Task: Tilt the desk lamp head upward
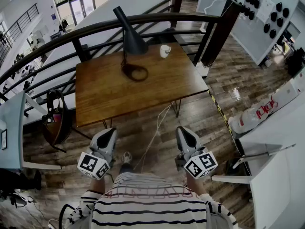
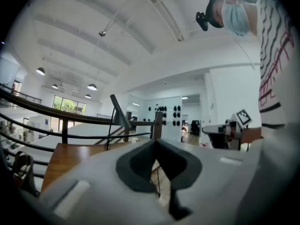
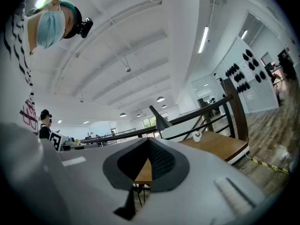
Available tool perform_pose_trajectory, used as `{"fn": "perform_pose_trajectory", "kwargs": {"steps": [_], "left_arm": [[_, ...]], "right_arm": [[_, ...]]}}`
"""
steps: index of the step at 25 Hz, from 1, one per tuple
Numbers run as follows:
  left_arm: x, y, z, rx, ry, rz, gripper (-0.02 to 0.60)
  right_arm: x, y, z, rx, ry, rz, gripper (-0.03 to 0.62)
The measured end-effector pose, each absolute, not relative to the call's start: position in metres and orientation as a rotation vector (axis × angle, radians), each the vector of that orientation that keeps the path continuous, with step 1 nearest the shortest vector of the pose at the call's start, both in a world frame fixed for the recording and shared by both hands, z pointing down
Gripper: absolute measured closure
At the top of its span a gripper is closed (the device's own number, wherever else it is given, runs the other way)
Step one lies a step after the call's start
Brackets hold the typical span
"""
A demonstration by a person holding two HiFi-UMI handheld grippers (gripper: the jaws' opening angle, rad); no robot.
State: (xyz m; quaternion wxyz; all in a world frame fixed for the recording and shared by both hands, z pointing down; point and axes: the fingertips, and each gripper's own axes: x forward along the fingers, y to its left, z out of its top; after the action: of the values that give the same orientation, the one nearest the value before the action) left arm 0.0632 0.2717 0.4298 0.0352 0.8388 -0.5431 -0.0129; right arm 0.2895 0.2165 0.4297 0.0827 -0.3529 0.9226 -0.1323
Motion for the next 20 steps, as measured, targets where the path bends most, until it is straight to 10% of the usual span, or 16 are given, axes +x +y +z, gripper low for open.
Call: {"fn": "perform_pose_trajectory", "kwargs": {"steps": [20], "left_arm": [[0.045, 0.255, 0.439, 2.554, -1.663, -0.051, 0.58]], "right_arm": [[0.268, 0.202, 0.432, -1.008, 2.729, -0.458, 0.542]]}}
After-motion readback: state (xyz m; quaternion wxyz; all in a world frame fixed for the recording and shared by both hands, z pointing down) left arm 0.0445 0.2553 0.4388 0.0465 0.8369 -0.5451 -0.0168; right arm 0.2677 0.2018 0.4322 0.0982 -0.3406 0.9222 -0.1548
